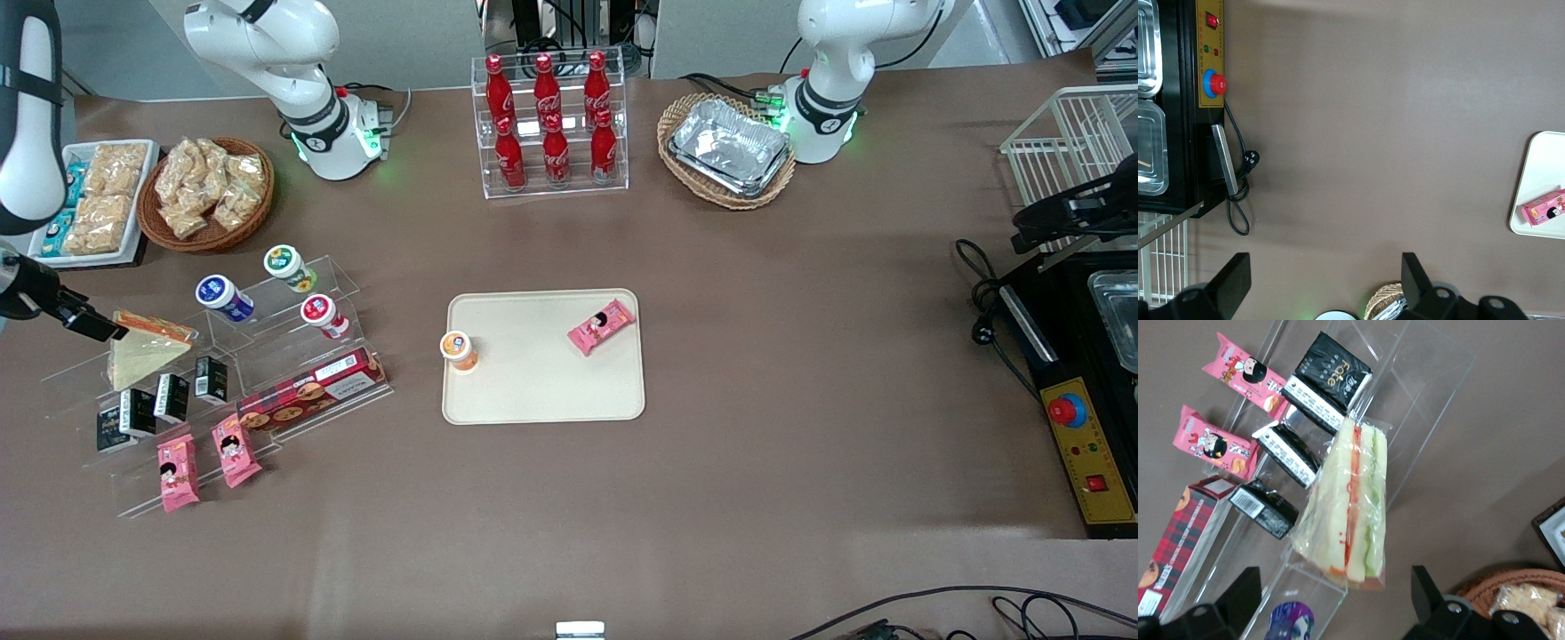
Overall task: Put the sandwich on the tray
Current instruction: 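Close the right gripper on the sandwich's wrapped crust edge, then lift the sandwich off the rack with the right gripper, then carry the sandwich over to the cream tray beside the orange cup, then lower the sandwich onto the tray and open the right gripper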
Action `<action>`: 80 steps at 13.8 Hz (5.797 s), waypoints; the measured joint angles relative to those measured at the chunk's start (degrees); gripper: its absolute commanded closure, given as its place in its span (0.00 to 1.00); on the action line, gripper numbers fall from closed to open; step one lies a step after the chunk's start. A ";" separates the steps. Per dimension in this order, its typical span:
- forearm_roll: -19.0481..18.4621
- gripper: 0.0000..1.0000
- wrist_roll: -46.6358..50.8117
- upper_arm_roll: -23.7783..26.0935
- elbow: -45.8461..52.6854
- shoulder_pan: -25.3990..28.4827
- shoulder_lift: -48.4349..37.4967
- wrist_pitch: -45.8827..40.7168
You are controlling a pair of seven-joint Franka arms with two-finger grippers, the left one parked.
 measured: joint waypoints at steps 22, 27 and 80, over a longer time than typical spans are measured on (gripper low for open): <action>0.23 1.00 -3.68 0.28 -4.36 -0.42 5.57 9.69; 0.24 1.00 -3.69 0.78 4.41 1.64 5.30 -3.30; 12.40 0.00 96.30 2.54 24.90 55.17 40.08 17.74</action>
